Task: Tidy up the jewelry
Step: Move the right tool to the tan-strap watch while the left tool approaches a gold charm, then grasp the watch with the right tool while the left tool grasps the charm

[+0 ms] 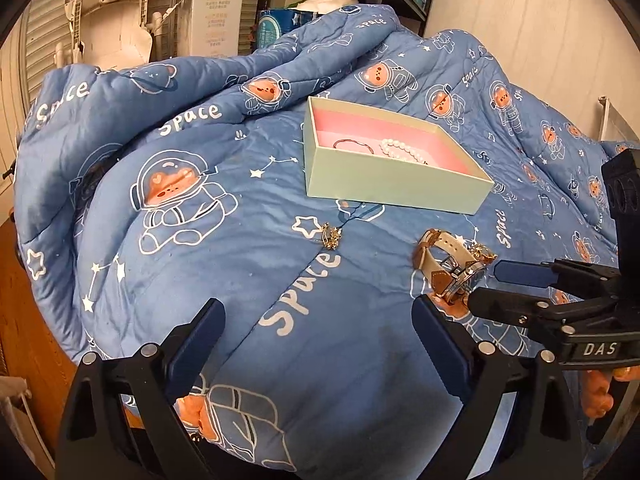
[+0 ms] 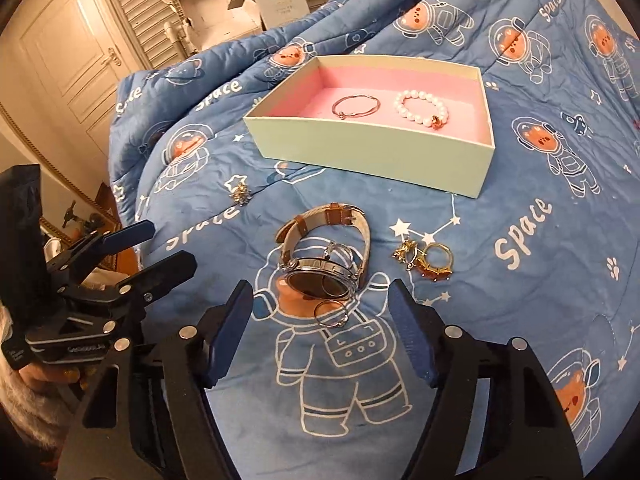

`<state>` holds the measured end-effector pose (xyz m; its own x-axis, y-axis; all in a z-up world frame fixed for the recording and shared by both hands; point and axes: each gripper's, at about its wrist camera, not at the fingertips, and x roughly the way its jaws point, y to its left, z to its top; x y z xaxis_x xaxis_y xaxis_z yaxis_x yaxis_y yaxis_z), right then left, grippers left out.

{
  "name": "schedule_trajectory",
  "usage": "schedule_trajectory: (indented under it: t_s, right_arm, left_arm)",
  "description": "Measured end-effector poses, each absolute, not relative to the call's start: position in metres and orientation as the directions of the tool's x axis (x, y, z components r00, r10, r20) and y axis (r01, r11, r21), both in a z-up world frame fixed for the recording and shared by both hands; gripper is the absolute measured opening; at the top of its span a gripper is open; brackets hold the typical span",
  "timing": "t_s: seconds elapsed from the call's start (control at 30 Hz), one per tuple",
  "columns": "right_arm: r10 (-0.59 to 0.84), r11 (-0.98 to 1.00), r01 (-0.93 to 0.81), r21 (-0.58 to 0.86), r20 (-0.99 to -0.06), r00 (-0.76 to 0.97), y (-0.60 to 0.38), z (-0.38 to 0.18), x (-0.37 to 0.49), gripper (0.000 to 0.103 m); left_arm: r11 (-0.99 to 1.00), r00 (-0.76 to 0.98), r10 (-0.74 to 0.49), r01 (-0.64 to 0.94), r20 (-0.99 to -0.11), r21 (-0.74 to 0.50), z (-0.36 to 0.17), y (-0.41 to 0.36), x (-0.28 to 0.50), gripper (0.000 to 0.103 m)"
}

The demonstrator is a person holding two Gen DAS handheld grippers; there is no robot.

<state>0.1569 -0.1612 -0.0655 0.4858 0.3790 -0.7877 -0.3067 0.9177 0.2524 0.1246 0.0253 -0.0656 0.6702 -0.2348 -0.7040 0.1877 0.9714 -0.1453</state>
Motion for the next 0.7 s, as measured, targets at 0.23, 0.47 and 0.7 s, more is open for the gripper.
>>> schedule_trajectory:
  t_s: [0.23,0.47,0.7]
  right_arm:
    - [0.324,0.942,-0.248,0.228,-0.809,0.49,-0.151,-0.079,0.168,0.056]
    - [0.339,0.938,-0.238,0.251,-0.802,0.491,-0.154,-0.079,0.17,0.05]
    - [0.369,0.927,-0.262,0.269,-0.783,0.5,-0.159,-0.072,0.168,0.049]
  left_arm:
    - [0.971,0.671,-0.224,0.215,-0.707,-0.104,-0.069,0.02,0.137,0.076]
    - [0.97,0.663,-0.222,0.226,-0.715,-0.092,-0.073,0.015,0.151,0.067]
    - [0.969,0.657,-0.227,0.23,-0.719,-0.095,-0.075,0.011,0.16,0.06]
